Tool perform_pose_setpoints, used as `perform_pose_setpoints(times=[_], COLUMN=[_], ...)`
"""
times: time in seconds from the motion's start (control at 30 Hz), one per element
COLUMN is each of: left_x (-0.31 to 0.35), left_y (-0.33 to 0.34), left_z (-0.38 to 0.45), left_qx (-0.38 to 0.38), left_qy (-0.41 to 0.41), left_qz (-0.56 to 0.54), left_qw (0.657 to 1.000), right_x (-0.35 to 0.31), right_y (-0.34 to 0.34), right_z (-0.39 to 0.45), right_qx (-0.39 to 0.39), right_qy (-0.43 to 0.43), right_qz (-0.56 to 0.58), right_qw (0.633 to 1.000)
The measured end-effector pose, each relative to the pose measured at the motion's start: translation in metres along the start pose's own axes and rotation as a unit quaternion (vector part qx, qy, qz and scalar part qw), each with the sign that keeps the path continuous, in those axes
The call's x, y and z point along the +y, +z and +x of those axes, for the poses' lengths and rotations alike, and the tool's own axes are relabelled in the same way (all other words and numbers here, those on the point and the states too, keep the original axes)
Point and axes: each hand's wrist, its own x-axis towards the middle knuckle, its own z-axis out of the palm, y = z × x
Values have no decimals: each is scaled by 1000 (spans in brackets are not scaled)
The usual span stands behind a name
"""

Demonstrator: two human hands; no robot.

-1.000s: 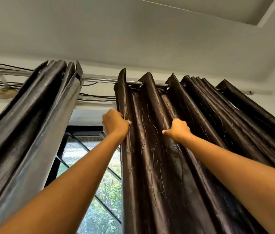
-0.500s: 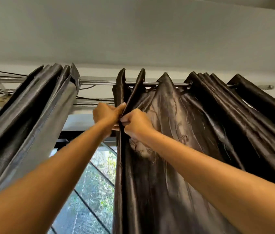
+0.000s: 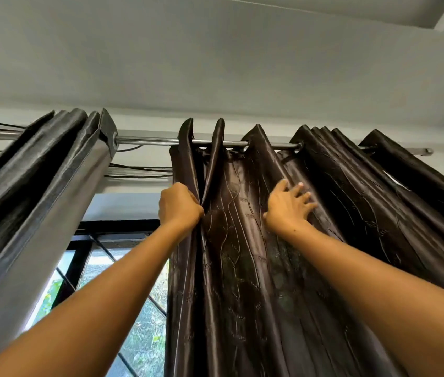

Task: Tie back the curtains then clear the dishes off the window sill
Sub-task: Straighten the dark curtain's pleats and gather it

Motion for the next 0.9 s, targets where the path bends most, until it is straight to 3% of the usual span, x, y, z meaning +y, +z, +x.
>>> perform_pose_setpoints(times=[0.07, 0.2, 0.4, 0.5, 0.6, 0.7, 0.73, 0.9], left_x=[-4, -12, -31, -35, -26, -10, -4, 14], left_y=[4, 6, -14, -20, -9, 12, 18, 42], left_z=[1, 0, 4, 6, 6, -3, -6, -13], left_qx=[-1, -10, -34, -50, -59, -75, -66, -1], left_qy=[3, 0, -34, -40, -5, 27, 31, 3], left_qz=[-12, -37, -108, -146, -136, -70, -51, -63], left_qw=[1000, 999, 993, 987, 989, 994, 996, 998], right_x=[4, -5, -97, -102, -76, -50, -44, -28], right_y=[-3, -5, 5, 6, 3, -7, -10, -19], right_z=[3, 0, -19, -17, -10, 1, 4, 6], right_qx=[17, 63, -56, -157, -285, -376, -386, -346], right_qy=[15, -55, -195, -230, -189, -121, -107, -104], right_qz=[12, 66, 204, 223, 353, 499, 509, 437], right_qw=[1000, 994, 958, 934, 871, 771, 762, 824])
